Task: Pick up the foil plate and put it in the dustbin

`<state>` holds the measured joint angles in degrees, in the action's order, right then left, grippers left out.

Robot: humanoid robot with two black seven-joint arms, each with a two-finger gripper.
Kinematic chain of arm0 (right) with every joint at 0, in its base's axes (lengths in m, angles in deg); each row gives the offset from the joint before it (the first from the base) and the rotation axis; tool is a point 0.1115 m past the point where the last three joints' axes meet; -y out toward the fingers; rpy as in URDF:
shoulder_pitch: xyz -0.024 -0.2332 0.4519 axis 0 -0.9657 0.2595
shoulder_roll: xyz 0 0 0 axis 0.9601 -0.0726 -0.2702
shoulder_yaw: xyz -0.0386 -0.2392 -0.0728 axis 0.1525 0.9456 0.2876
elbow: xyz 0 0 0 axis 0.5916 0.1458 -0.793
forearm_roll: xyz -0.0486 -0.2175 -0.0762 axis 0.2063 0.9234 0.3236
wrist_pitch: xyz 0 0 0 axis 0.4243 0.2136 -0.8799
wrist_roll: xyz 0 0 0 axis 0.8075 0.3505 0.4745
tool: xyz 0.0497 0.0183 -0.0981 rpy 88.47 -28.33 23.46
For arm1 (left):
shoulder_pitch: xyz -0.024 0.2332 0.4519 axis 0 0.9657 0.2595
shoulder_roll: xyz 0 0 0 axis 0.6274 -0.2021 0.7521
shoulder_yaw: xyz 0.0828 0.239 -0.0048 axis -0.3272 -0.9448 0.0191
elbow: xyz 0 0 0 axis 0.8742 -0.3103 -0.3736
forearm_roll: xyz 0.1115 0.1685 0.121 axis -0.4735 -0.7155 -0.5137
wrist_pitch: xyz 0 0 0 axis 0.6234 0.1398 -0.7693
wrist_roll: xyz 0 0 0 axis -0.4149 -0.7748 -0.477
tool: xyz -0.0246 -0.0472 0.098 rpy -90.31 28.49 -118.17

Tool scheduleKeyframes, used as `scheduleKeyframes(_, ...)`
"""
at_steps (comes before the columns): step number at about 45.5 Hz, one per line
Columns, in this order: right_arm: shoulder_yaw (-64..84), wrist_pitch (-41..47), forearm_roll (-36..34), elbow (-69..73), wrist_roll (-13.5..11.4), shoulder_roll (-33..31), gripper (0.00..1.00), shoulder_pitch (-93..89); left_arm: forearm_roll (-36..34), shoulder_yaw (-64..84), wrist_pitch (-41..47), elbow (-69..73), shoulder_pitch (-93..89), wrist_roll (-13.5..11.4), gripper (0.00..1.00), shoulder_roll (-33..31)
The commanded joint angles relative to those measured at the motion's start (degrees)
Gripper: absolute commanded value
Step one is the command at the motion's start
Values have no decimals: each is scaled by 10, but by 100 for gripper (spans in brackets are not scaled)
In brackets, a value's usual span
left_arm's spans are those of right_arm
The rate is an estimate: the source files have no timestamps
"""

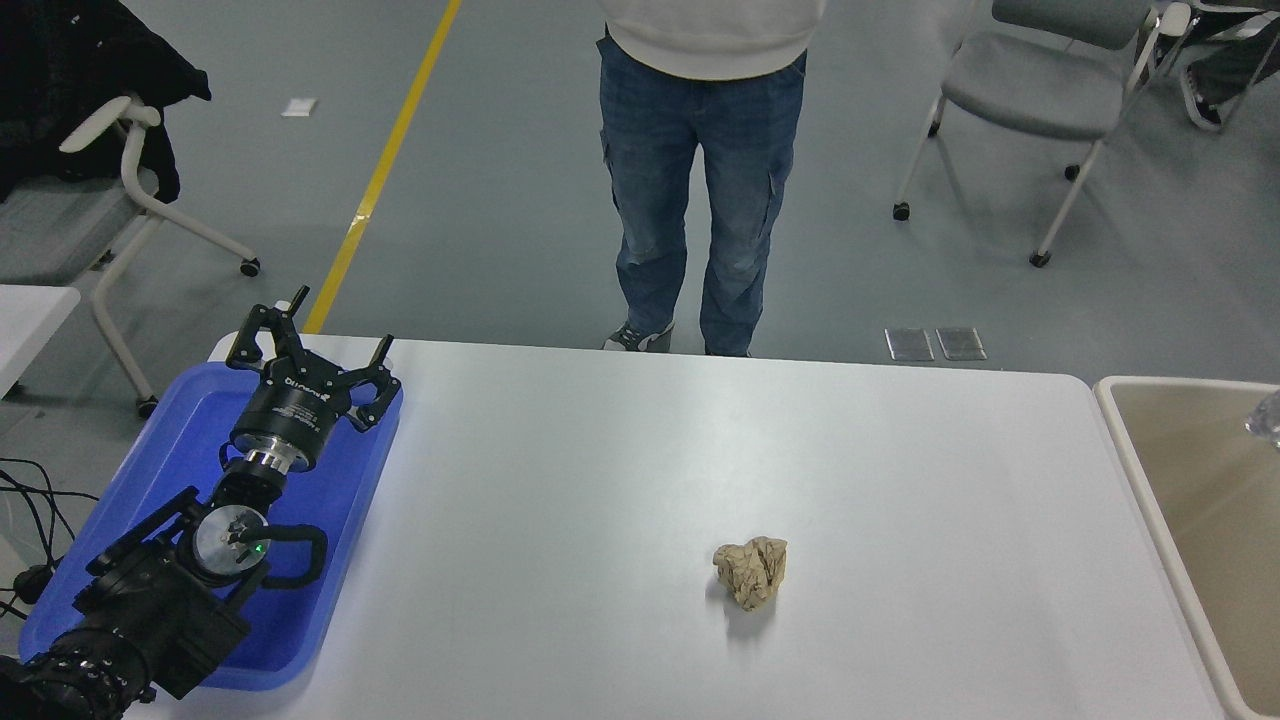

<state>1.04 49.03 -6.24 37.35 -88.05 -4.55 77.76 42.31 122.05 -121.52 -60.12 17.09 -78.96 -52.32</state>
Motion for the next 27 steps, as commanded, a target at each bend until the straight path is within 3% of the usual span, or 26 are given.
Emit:
scheduleKeyframes(1, -182, -59, -17, -155, 1, 119, 0, -210, 0, 0, 0, 0, 0, 0, 100, 0)
scheduleKeyframes(14, -285, -103, -17, -311, 1, 233, 0, -312, 0, 0, 0, 0, 0, 0, 100, 0)
scheduleKeyframes(27, -287, -160, -13, -322, -1, 260, 0, -330, 0, 0, 0, 0, 0, 0, 100, 0)
